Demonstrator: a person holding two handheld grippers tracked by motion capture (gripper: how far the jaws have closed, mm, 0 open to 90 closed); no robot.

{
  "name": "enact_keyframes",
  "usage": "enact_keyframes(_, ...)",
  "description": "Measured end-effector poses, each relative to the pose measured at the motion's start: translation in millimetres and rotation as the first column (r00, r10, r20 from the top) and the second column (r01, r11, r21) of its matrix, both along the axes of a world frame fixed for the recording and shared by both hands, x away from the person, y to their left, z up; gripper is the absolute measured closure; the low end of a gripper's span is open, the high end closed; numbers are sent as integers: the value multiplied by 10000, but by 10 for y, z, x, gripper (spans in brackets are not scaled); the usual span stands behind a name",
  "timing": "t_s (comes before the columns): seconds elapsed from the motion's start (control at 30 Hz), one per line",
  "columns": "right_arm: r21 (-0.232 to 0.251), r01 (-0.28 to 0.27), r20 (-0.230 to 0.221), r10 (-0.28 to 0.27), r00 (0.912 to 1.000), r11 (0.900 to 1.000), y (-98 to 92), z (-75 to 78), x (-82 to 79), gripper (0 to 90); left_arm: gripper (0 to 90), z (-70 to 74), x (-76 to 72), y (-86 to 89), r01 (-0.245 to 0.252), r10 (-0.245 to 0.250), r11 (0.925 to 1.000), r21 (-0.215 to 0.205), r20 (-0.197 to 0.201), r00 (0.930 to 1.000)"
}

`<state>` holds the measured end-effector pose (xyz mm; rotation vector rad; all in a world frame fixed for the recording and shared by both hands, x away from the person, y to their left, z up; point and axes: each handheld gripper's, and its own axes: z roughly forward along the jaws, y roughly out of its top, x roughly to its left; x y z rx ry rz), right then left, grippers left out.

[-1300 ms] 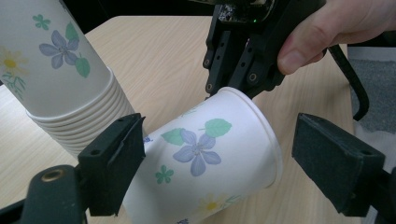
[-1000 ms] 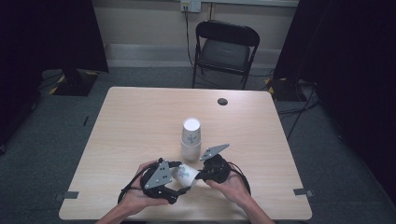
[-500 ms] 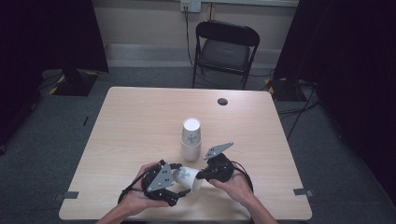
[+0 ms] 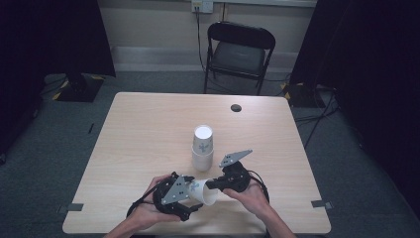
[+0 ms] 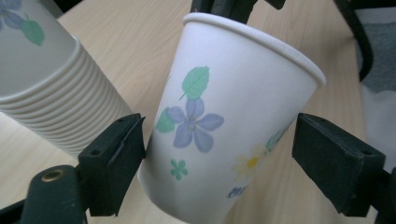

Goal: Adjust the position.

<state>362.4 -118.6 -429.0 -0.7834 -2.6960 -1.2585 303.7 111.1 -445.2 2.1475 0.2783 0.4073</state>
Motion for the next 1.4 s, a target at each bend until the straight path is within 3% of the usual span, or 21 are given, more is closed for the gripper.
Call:
enact_keyframes(0.1, 200, -32, -119, 34, 9999, 9998, 12, 15, -6, 890, 165, -20, 5, -27, -16, 12, 9996, 269, 146, 9999)
enact_keyframes(0.2, 326, -4, -161, 9, 9999, 9995, 17, 30, -13, 891, 175, -27, 5, -38, -108, 107, 9996, 256, 73, 9999)
enact_keyframes(0.47, 639, 189, -335, -167, 9993, 9978, 11, 32, -2, 888, 221, -38, -14, -66, -337, 318, 9976, 603, 329, 9990)
enact_keyframes(0.5, 699, 208, -340, -184, 9993, 9973, 13, 31, 1, 889, 232, -42, -20, -73, -450, 411, 9961, 762, 517, 9978)
enact_keyframes(0.93, 820, 512, -554, -467, 9974, 9953, 53, 30, 10, 886, 259, -66, -6, -74, -729, 686, 9939, 821, 540, 9962)
enact_keyframes(1.0, 922, 584, -548, -535, 9971, 9940, 55, 30, 12, 881, 264, -62, 16, -58, -730, 711, 9952, 649, 319, 9970)
enact_keyframes(1.03, 1010, 605, -526, -554, 9971, 9930, 54, 31, 13, 876, 267, -50, 41, -37, -733, 739, 9964, 417, -138, 9972)
enact_keyframes(1.13, 1226, 633, -333, -597, 9977, 9904, 44, 51, 9, 861, 273, -51, 78, -9, -852, 829, 9961, -211, -941, 9921)
enact_keyframes(1.2, 1436, 716, -177, -698, 9974, 9870, 31, 68, 4, 849, 277, -47, 89, 3, -911, 864, 9952, -366, -1138, 9897)
enact_keyframes(1.3, 1664, 776, 12, -789, 9969, 9830, 9, 88, 1, 844, 279, -35, 118, 38, -1103, 946, 9903, -849, -1715, 9806)
enact_keyframes(1.37, 2073, 834, 241, -903, 9956, 9747, -16, 111, -5, 827, 280, -34, 141, 67, -1379, 1100, 9832, -1193, -2153, 9703)
enact_keyframes(1.4, 2073, 834, 241, -903, 9956, 9747, -16, 111, -5, 827, 281, -34, 141, 67, -1379, 1100, 9832, -1193, -2153, 9703)
